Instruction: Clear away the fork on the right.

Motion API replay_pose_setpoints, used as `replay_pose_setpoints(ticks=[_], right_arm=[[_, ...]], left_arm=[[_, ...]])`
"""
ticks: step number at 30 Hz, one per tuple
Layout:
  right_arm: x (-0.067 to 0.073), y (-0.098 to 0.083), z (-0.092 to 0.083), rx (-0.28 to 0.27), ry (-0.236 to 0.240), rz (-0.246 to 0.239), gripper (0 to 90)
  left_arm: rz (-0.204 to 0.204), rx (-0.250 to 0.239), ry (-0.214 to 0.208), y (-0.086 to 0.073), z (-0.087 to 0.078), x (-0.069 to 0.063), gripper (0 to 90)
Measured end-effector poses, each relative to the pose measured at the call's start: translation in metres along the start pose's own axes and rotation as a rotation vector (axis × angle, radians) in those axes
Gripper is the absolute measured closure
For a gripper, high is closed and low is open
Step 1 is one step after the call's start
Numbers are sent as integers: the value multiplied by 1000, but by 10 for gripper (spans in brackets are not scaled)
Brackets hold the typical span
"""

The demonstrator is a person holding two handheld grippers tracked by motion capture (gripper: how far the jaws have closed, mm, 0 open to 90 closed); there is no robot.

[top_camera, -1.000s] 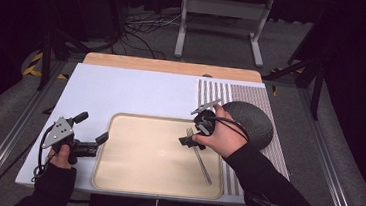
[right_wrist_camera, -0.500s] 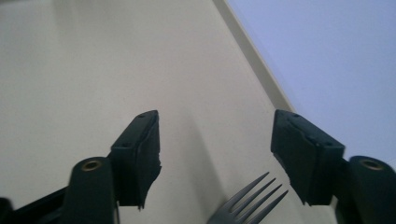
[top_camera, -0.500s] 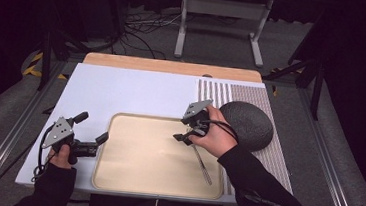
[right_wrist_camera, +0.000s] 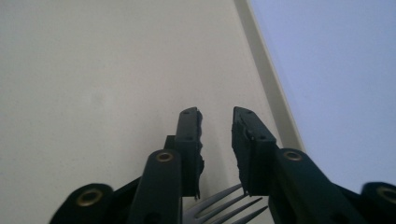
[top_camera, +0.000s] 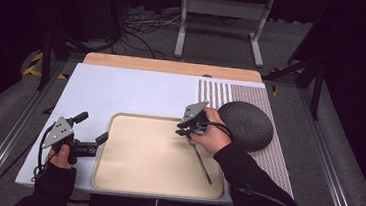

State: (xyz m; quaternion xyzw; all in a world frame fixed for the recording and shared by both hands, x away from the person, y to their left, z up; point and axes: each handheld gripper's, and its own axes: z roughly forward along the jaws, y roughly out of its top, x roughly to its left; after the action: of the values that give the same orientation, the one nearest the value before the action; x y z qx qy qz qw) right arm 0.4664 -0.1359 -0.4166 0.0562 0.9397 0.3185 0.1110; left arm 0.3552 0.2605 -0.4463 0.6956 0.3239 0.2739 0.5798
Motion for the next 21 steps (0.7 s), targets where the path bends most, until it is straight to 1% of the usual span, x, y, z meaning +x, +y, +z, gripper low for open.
replay_pose_setpoints(ticks=[3,4,5,7,11,12,15,19,21], right_arm=[[0,-4,4,21,14,-23,808],[0,-4,4,21,14,-23,808],[-1,-5,6,33,21,-42,847],[0,-6,8,42,29,-55,890],[1,-7,10,60,31,-60,896],[2,-8,11,75,35,-72,896],[2,-8,12,86,38,-82,896],[3,-9,14,116,43,-90,896],[3,-9,14,121,41,-92,896]], left_arm=[[0,0,0,0,0,0,2],[0,-1,-1,0,0,0,2],[1,-1,-1,0,0,0,2],[2,-1,-1,0,0,0,2],[0,0,0,0,0,0,2],[2,0,-1,0,0,0,2],[0,0,-1,0,0,0,2],[3,-1,-2,0,0,1,2],[3,-1,-2,0,0,0,2]])
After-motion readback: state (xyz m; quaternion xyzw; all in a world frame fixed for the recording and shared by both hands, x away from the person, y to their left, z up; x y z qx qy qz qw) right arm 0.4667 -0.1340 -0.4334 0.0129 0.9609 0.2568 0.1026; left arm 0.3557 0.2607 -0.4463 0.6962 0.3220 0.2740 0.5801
